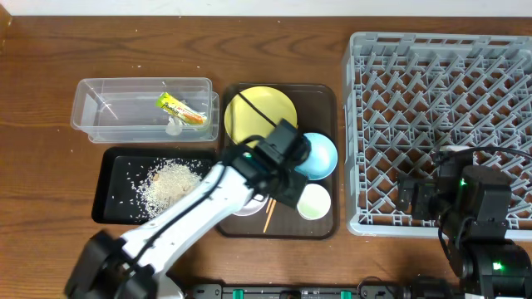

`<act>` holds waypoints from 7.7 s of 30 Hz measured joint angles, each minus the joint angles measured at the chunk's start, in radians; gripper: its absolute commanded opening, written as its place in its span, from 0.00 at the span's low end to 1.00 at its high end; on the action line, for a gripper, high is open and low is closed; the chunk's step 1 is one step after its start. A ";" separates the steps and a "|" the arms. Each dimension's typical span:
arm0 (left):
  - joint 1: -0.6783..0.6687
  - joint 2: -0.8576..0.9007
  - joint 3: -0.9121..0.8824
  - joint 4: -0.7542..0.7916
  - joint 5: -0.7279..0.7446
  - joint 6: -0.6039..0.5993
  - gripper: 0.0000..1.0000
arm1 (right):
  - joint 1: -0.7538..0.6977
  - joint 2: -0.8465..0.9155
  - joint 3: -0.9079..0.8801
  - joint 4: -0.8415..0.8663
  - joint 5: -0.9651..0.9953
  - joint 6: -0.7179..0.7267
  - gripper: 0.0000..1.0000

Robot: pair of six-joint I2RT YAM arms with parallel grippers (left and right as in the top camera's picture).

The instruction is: Sort waste into correct bins and load items into the dishwasher rack

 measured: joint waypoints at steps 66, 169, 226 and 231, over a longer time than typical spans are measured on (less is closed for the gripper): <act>0.299 0.071 0.026 0.572 1.180 -0.516 0.06 | 0.000 0.396 0.003 0.583 -1.299 -0.329 0.88; 0.689 -0.324 0.027 -0.165 -0.007 -0.072 0.44 | -0.204 0.770 0.276 -0.208 0.042 0.062 0.21; 0.294 -0.110 0.014 -0.217 -0.137 -0.085 0.63 | -0.031 0.607 0.497 -0.253 -0.240 -0.045 0.77; 0.391 -0.217 0.014 -0.235 -0.163 -0.089 0.67 | 0.114 0.607 0.497 -0.159 -0.248 -0.054 0.82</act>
